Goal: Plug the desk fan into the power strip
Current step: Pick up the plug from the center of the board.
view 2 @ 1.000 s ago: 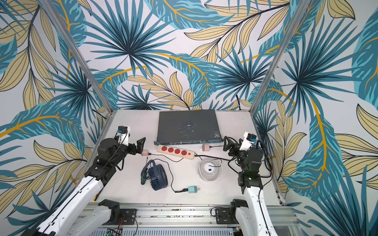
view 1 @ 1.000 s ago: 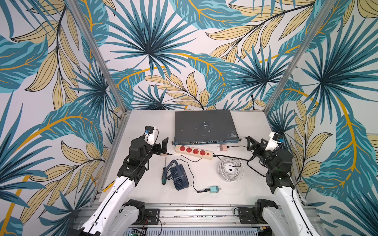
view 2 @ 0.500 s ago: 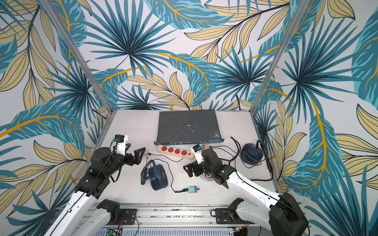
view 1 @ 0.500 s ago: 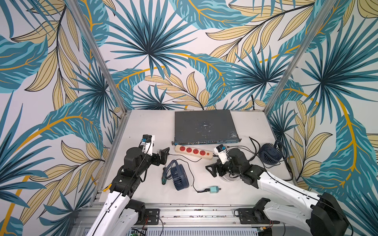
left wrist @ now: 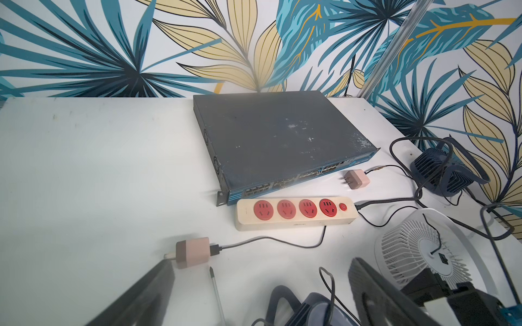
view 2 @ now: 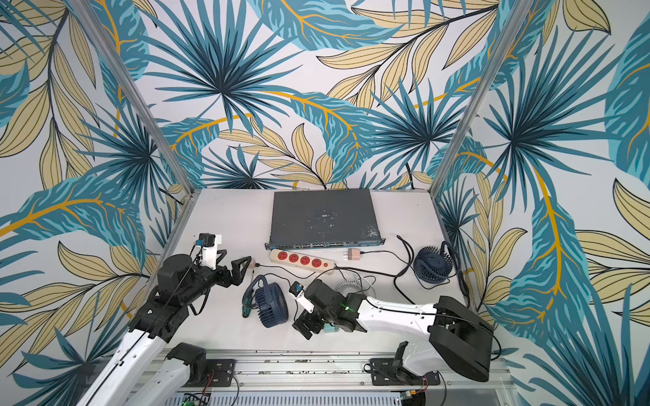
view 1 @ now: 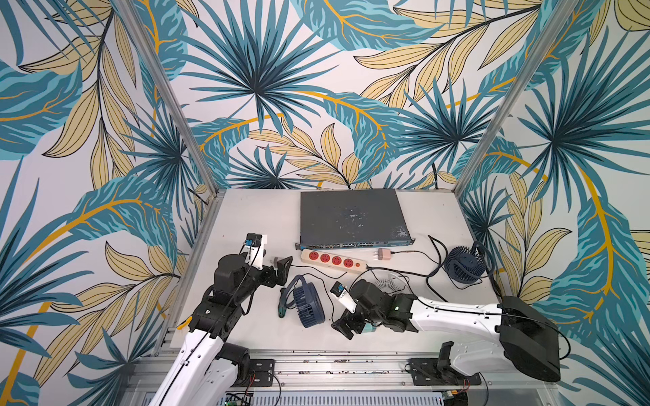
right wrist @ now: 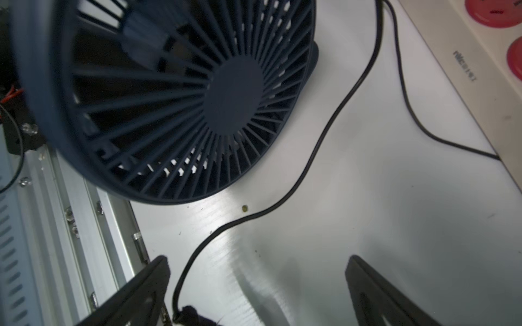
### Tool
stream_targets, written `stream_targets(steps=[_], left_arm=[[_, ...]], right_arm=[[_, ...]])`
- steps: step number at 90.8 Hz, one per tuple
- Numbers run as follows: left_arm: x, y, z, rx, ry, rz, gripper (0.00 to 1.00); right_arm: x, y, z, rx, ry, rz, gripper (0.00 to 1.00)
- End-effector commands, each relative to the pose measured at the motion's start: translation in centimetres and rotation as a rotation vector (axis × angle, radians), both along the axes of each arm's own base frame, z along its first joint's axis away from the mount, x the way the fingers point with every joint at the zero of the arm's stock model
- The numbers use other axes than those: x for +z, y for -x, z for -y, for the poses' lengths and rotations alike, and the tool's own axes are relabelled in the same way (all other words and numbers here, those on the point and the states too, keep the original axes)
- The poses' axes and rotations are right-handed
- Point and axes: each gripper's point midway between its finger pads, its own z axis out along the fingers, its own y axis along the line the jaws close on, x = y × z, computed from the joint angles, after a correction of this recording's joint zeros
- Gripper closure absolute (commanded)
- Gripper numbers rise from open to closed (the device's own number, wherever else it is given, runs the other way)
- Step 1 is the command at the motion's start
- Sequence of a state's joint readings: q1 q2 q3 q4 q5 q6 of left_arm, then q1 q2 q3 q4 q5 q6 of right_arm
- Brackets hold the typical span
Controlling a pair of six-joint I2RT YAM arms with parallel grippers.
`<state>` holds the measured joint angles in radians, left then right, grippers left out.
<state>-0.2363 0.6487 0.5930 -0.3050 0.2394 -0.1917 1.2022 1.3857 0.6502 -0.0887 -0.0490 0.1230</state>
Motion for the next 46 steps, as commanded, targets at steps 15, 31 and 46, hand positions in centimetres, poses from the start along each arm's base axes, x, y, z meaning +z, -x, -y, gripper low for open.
stream_targets(steps=[15,31,46], left_arm=[[-0.1,0.4,0.3,-0.015,0.012,-0.006,0.00],[0.8,0.5,0.4,-0.025,0.021,0.013,0.00],[4.2,0.8,1.4,-0.087,0.053,0.090,0.00]], right_arm=[[-2.6,1.3,-0.9,0.053,0.094,0.016,0.08],[0.6,0.4,-1.9,-0.008,-0.018,0.054,0.51],[8.0,-3.3,-1.8,-0.225,-0.226,0.179,1.00]])
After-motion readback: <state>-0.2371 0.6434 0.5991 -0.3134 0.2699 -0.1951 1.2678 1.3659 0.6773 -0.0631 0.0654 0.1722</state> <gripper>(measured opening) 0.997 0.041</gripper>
